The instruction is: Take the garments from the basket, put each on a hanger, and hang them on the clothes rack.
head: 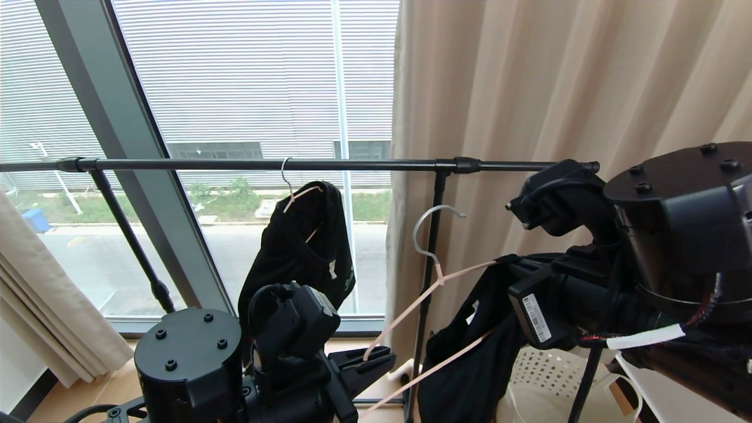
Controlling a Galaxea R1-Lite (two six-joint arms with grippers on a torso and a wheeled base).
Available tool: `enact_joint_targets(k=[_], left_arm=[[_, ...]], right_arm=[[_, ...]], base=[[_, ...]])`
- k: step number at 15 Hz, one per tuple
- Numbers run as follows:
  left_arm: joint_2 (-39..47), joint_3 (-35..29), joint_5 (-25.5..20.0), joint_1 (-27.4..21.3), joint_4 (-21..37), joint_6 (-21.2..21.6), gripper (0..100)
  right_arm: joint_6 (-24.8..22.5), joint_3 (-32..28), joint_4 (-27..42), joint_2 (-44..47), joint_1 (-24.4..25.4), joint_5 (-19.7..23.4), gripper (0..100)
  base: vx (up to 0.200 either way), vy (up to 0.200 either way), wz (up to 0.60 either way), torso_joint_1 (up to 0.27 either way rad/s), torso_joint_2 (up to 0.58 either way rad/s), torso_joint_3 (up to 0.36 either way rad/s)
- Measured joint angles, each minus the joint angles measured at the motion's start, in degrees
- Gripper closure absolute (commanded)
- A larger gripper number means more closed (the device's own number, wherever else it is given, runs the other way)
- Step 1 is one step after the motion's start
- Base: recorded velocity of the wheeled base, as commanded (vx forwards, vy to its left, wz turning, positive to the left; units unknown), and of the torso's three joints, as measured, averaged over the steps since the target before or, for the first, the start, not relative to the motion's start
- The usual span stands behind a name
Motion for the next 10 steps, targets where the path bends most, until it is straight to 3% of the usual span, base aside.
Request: enact_joint_targets(k=[6, 10], left_arm=[[0.4, -0.4, 0.0, 0.1, 0.0, 0.0, 100], [0.3, 0.4, 0.0, 0.1, -2.2, 0.1, 100]], right_arm=[[1.5, -0.6, -1.6, -0.1, 8.3, 1.1, 100], [1.5, -0.5, -4.1, 0.0, 9.4, 1.1, 100]], base=[[0.000, 0.000, 0.00, 0.000, 0.00, 0.000], [0.000, 0.000, 0.00, 0.000, 0.00, 0.000]])
